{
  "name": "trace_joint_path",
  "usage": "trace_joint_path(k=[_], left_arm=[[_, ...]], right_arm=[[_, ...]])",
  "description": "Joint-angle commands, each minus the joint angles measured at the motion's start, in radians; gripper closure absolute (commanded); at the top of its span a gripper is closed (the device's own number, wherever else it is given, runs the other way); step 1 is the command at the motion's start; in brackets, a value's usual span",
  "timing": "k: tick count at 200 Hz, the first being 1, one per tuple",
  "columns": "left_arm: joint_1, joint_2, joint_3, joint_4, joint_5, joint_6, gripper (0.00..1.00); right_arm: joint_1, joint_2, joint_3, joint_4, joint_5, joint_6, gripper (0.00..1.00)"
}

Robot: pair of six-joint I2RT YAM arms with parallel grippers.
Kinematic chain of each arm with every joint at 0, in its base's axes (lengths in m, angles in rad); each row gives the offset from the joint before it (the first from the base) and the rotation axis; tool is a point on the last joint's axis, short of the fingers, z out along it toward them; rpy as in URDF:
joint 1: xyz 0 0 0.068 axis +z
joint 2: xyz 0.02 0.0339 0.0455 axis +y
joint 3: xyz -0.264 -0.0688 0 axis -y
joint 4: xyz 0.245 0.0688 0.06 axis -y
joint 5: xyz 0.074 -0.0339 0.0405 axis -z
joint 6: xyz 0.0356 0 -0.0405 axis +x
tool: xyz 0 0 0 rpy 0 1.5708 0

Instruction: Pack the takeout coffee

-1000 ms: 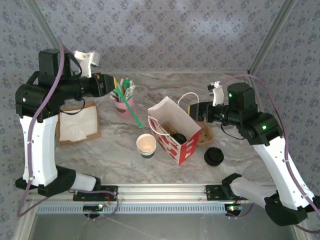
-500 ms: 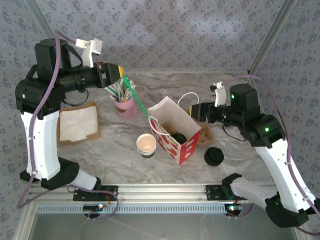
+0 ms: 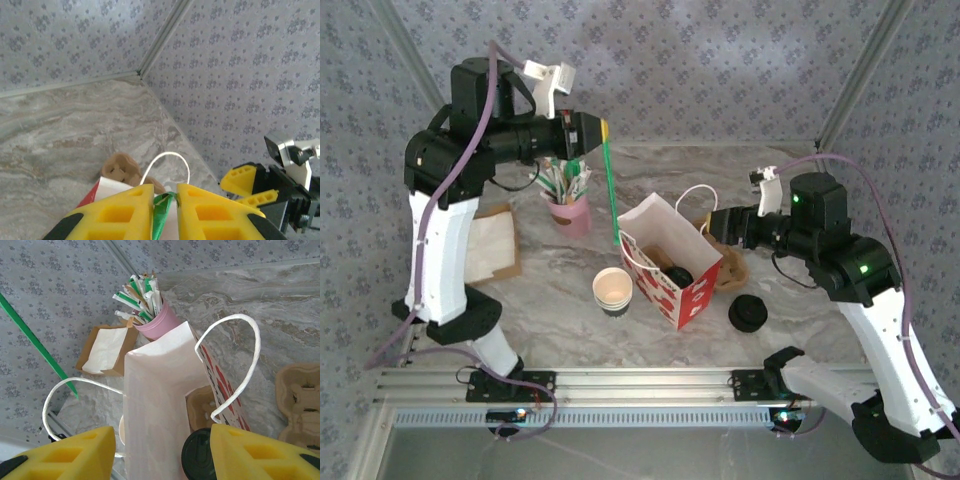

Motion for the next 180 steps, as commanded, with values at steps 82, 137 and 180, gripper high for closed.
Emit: trace_joint_path(k=[82, 137, 180], left_arm=[[0.041, -0.133, -0.074, 0.024, -0.239, 0.135, 0.79], [-0.001, -0.068, -0.045, 0.028, -0.209, 0.111, 0.81], [-0.004, -0.328, -0.71, 0.189, -0.377, 0.01, 0.53]], right_arm=[[-0.02, -0.014, -0.022, 0.017, -0.03, 0.014, 0.45], [-0.023, -0.005, -0.025, 0.018, -0.038, 0.014, 0.45], [-0.025, -0.002, -0.05, 0.034, -0.06, 0.008, 0.45]])
